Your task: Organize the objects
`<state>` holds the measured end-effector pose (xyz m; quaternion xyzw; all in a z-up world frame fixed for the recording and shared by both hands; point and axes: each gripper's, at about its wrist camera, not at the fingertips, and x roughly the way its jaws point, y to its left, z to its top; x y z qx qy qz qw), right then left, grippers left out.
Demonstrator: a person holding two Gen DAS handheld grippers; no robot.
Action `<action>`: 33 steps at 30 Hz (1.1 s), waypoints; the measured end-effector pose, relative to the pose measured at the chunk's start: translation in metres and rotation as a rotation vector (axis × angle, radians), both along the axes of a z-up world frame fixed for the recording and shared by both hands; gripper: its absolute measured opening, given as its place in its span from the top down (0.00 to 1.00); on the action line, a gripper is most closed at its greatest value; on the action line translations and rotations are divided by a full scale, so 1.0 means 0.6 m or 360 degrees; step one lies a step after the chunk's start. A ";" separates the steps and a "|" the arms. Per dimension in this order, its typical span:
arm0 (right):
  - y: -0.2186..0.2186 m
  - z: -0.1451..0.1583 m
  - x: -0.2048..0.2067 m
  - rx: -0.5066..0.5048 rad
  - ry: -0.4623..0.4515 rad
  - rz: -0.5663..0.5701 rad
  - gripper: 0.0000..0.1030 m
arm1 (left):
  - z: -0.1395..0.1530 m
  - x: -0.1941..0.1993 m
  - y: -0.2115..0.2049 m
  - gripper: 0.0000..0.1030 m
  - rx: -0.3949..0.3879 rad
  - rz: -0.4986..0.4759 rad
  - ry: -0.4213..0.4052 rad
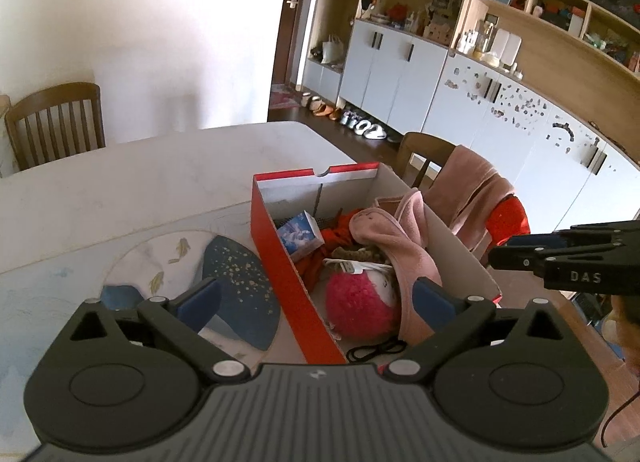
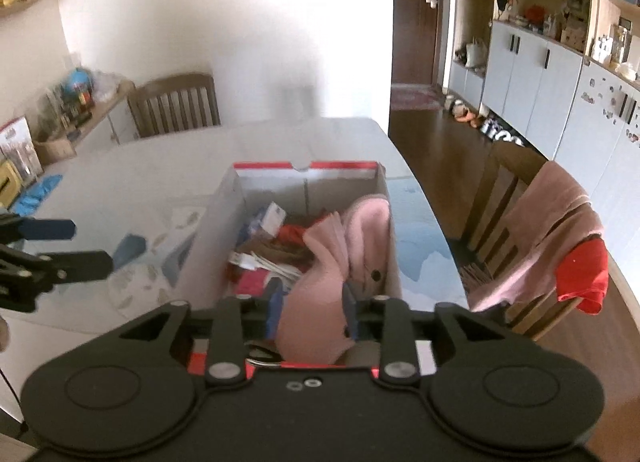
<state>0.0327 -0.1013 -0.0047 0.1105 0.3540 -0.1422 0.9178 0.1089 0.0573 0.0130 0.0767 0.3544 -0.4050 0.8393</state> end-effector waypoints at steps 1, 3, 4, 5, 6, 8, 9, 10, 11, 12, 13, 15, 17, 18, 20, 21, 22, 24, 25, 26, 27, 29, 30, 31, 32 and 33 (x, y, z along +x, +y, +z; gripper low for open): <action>0.005 0.002 -0.004 0.0002 -0.0023 0.0003 0.56 | 0.002 -0.002 0.001 0.00 -0.0007 0.0000 -0.0009; 0.018 0.006 -0.011 -0.0004 -0.0061 0.0017 0.52 | 0.005 -0.006 0.004 0.00 -0.0009 -0.0003 -0.0036; 0.024 0.008 -0.015 -0.0006 -0.0081 0.0022 0.50 | 0.006 -0.009 0.006 0.00 -0.0011 -0.0007 -0.0045; 0.030 0.009 -0.019 -0.0010 -0.0109 0.0025 0.44 | 0.007 -0.012 0.009 0.00 -0.0014 -0.0017 -0.0056; 0.034 0.011 -0.023 -0.0014 -0.0134 0.0025 0.39 | 0.007 -0.015 0.010 0.00 -0.0015 -0.0023 -0.0068; 0.040 0.011 -0.031 -0.0013 -0.0170 0.0021 0.36 | 0.008 -0.023 0.014 0.00 -0.0011 -0.0032 -0.0101; 0.043 0.012 -0.035 -0.0008 -0.0189 0.0018 0.31 | 0.008 -0.027 0.014 0.00 -0.0009 -0.0043 -0.0116; 0.046 0.011 -0.040 -0.0008 -0.0202 0.0012 0.28 | 0.009 -0.030 0.014 0.00 -0.0011 -0.0053 -0.0125; 0.049 0.012 -0.044 -0.0008 -0.0215 0.0007 0.26 | 0.010 -0.034 0.016 0.00 -0.0017 -0.0059 -0.0141; 0.053 0.012 -0.049 -0.0005 -0.0235 0.0007 0.25 | 0.010 -0.038 0.017 0.00 -0.0018 -0.0062 -0.0157; 0.056 0.012 -0.054 -0.0009 -0.0248 0.0005 0.23 | 0.010 -0.041 0.018 0.00 -0.0015 -0.0066 -0.0169; 0.065 0.013 -0.063 -0.0034 -0.0274 -0.0015 0.20 | 0.010 -0.050 0.021 0.00 -0.0015 -0.0079 -0.0186; 0.073 0.010 -0.070 -0.0036 -0.0284 -0.0033 0.20 | 0.008 -0.057 0.023 0.00 -0.0003 -0.0081 -0.0198; 0.076 0.009 -0.073 -0.0033 -0.0285 -0.0039 0.20 | 0.006 -0.061 0.023 0.00 0.0009 -0.0080 -0.0203; 0.083 0.006 -0.077 -0.0038 -0.0279 -0.0045 0.19 | 0.005 -0.067 0.027 0.00 0.0001 -0.0089 -0.0203; 0.086 0.004 -0.078 -0.0044 -0.0278 -0.0045 0.19 | 0.005 -0.071 0.031 0.00 -0.0011 -0.0096 -0.0199; 0.090 0.003 -0.080 -0.0052 -0.0278 -0.0043 0.19 | 0.008 -0.075 0.033 0.00 -0.0027 -0.0106 -0.0194; 0.097 0.002 -0.084 -0.0057 -0.0275 -0.0038 0.19 | 0.008 -0.080 0.038 0.00 -0.0039 -0.0111 -0.0197; 0.101 0.001 -0.086 -0.0051 -0.0274 -0.0036 0.19 | 0.008 -0.082 0.039 0.00 -0.0037 -0.0117 -0.0198; 0.103 0.001 -0.086 -0.0047 -0.0270 -0.0035 0.19 | 0.008 -0.083 0.040 0.00 -0.0037 -0.0117 -0.0196; 0.107 0.000 -0.088 -0.0046 -0.0268 -0.0034 0.19 | 0.007 -0.084 0.041 0.00 -0.0041 -0.0119 -0.0191; 0.112 -0.001 -0.090 -0.0050 -0.0266 -0.0033 0.19 | 0.007 -0.087 0.042 0.00 -0.0043 -0.0124 -0.0183; 0.115 -0.001 -0.092 -0.0047 -0.0267 -0.0030 0.19 | 0.007 -0.089 0.043 0.00 -0.0044 -0.0127 -0.0185; 0.116 -0.001 -0.092 -0.0046 -0.0266 -0.0031 0.19 | 0.008 -0.090 0.045 0.00 -0.0049 -0.0133 -0.0187; 0.117 -0.001 -0.092 -0.0048 -0.0264 -0.0036 0.19 | 0.008 -0.091 0.046 0.00 -0.0055 -0.0141 -0.0185; 0.118 -0.001 -0.093 -0.0046 -0.0264 -0.0039 0.19 | 0.008 -0.093 0.047 0.00 -0.0056 -0.0144 -0.0184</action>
